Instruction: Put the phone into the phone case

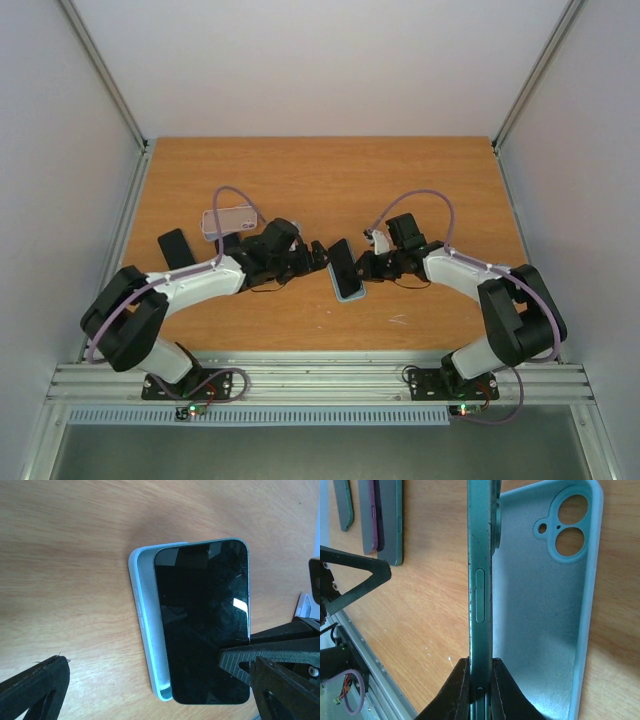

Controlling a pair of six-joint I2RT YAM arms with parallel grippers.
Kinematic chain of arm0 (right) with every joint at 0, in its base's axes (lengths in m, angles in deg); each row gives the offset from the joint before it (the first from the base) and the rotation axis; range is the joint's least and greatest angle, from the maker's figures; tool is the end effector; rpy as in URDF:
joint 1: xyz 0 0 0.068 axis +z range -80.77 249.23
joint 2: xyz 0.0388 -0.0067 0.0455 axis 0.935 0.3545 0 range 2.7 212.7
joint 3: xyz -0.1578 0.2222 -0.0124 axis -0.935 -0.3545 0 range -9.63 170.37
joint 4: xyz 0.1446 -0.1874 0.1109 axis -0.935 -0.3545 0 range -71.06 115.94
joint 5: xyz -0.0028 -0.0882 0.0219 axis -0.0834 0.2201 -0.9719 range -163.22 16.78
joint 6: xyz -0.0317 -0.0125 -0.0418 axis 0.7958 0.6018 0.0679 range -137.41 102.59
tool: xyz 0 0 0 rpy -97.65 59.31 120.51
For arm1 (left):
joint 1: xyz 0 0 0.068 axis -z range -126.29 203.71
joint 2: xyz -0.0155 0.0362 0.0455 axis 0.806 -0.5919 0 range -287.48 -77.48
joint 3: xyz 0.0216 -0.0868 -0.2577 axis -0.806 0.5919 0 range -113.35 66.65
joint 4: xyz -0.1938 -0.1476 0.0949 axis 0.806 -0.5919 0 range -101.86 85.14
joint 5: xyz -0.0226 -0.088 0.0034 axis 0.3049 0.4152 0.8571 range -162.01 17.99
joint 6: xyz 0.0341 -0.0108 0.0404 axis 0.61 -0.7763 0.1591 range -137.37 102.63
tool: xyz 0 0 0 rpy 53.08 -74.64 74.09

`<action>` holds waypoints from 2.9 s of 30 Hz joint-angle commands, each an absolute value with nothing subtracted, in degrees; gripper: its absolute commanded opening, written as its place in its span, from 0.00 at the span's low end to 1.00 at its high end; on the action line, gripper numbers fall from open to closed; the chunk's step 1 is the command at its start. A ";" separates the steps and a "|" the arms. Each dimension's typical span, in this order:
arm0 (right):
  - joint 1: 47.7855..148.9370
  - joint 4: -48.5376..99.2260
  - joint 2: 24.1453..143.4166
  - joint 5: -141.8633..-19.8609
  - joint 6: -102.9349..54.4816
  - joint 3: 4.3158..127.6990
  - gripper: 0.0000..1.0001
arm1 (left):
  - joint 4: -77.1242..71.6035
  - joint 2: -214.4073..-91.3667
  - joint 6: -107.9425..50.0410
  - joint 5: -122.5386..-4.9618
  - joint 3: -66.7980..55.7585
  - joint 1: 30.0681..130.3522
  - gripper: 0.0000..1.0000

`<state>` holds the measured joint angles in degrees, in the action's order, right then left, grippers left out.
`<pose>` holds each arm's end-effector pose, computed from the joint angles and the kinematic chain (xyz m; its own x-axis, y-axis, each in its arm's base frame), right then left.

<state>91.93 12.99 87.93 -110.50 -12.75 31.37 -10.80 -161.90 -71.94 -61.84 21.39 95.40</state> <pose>0.2416 0.1244 0.1627 -0.7232 -0.3725 -0.5816 -0.6708 0.5791 0.4633 0.2192 -0.2036 0.1908 -0.9159 -0.2582 -0.3072 0.0026 0.7618 -0.6478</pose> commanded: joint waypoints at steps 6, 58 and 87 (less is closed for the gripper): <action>91.65 15.53 91.26 -113.34 -12.62 33.97 0.01 | -5.54 -169.68 -71.31 -57.81 17.68 95.16 0.99; 102.21 27.28 94.21 -106.92 -31.63 25.95 0.32 | -8.70 -165.70 -74.44 -58.21 22.73 96.79 0.93; 107.20 -6.01 86.19 -87.50 -19.48 36.54 0.36 | -14.19 -169.70 -72.57 -57.75 18.89 99.77 0.84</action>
